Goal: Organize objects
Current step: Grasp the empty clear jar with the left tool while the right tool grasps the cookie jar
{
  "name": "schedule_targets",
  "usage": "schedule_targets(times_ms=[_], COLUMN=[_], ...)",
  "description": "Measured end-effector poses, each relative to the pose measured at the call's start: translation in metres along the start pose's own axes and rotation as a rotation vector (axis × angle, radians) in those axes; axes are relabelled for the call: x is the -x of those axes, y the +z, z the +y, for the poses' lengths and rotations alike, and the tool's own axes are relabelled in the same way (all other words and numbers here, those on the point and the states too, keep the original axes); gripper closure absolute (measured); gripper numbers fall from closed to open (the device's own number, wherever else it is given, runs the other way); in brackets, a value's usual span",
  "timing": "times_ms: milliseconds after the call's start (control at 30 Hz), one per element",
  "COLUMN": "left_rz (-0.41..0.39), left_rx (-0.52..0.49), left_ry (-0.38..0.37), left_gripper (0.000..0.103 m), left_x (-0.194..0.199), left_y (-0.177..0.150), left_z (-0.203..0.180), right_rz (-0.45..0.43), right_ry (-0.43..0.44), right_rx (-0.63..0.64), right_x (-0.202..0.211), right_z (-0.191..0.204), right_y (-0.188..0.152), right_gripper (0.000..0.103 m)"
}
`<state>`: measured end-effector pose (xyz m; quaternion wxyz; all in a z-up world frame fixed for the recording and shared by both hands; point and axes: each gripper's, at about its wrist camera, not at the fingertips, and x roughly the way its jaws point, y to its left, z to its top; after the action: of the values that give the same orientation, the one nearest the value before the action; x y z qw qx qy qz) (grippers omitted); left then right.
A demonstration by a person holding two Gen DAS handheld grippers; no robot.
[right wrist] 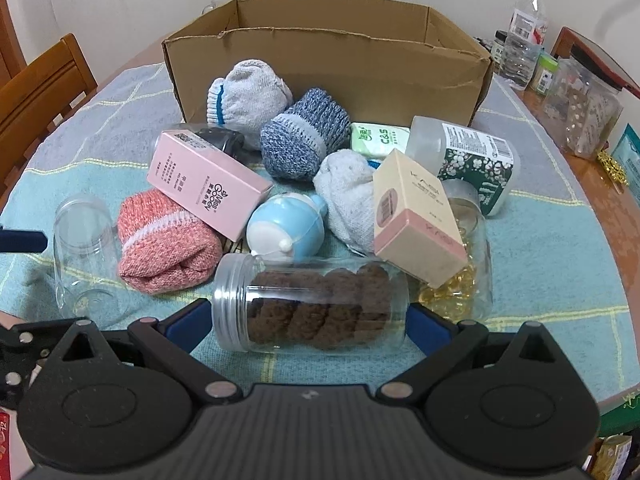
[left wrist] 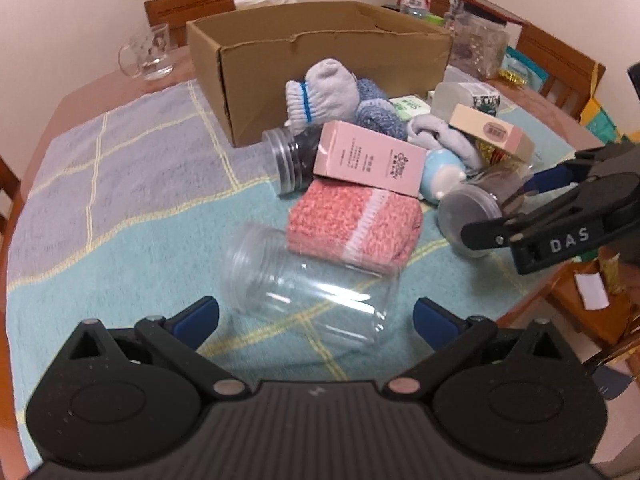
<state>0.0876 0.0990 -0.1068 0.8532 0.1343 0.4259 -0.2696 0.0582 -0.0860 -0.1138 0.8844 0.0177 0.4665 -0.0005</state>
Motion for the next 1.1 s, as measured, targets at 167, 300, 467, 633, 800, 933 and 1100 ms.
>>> schedule_targets(times_ms=[167, 300, 467, 633, 800, 933, 1100], left_rz=[-0.002, -0.002, -0.016, -0.018, -0.022, -0.012, -0.014], left_rx=[-0.053, -0.093, -0.130, -0.145, -0.139, -0.106, -0.084], left_ry=[-0.008, -0.017, -0.026, -0.045, -0.054, -0.068, -0.078], left_gripper=[0.001, 0.001, 0.001, 0.006, 0.006, 0.006, 0.006], left_x=[-0.008, -0.016, -0.020, -0.023, -0.021, -0.018, -0.008], left_y=[0.008, 0.013, 0.017, 0.019, 0.021, 0.026, 0.034], left_z=[0.002, 0.002, 0.001, 0.002, 0.004, 0.010, 0.018], right_rz=[0.005, 0.007, 0.008, 0.014, 0.024, 0.031, 0.046], right_ry=[-0.004, -0.022, -0.024, -0.048, -0.054, -0.050, -0.025], right_rx=[0.014, 0.022, 0.019, 0.017, 0.009, 0.006, -0.002], right_x=[-0.003, -0.007, -0.008, -0.010, -0.010, -0.007, 0.001], right_z=[0.002, 0.004, 0.006, 0.008, 0.008, 0.009, 0.009], right_y=[0.001, 0.003, 0.004, 0.006, 0.006, 0.008, 0.011], right_gripper=[0.000, 0.000, 0.001, 0.006, 0.008, 0.009, 0.009])
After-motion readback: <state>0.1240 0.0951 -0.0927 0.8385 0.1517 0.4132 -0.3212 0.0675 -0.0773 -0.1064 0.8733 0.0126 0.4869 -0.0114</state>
